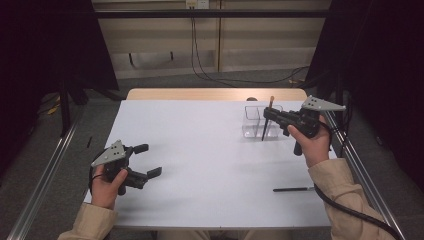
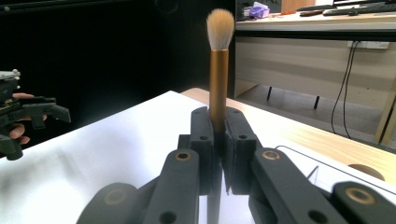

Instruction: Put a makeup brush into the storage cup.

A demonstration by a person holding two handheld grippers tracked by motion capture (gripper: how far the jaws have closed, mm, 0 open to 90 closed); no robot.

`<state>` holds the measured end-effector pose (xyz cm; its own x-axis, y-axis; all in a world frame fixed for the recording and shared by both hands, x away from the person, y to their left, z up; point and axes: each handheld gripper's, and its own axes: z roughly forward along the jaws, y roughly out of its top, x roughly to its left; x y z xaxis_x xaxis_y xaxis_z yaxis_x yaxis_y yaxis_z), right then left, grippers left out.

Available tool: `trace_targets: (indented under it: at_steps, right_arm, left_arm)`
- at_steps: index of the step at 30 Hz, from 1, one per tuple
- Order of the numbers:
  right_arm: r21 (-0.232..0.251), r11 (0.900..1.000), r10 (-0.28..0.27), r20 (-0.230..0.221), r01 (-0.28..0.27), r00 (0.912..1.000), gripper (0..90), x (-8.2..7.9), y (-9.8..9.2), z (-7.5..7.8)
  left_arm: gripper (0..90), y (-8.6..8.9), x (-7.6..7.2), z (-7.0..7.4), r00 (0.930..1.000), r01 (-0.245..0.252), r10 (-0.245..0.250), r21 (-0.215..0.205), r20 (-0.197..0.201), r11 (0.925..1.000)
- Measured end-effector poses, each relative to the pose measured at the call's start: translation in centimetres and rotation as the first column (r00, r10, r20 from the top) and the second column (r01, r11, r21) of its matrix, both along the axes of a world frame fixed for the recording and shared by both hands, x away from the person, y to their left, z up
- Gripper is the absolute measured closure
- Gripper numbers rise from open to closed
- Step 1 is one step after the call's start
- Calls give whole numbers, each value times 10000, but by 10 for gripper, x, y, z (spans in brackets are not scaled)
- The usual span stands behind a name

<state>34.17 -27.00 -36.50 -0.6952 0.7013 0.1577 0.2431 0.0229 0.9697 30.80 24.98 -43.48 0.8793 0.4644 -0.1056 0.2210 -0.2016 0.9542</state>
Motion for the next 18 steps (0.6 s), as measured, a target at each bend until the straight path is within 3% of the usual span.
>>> trace_targets:
  at_steps: [18]
  right_arm:
    - [-195, 9975, -672, 61, 673, 9977, 840, 13, -14, 6]
  left_arm:
    - [11, 0, 0, 0, 9999, 150, -150, 15, -6, 9999]
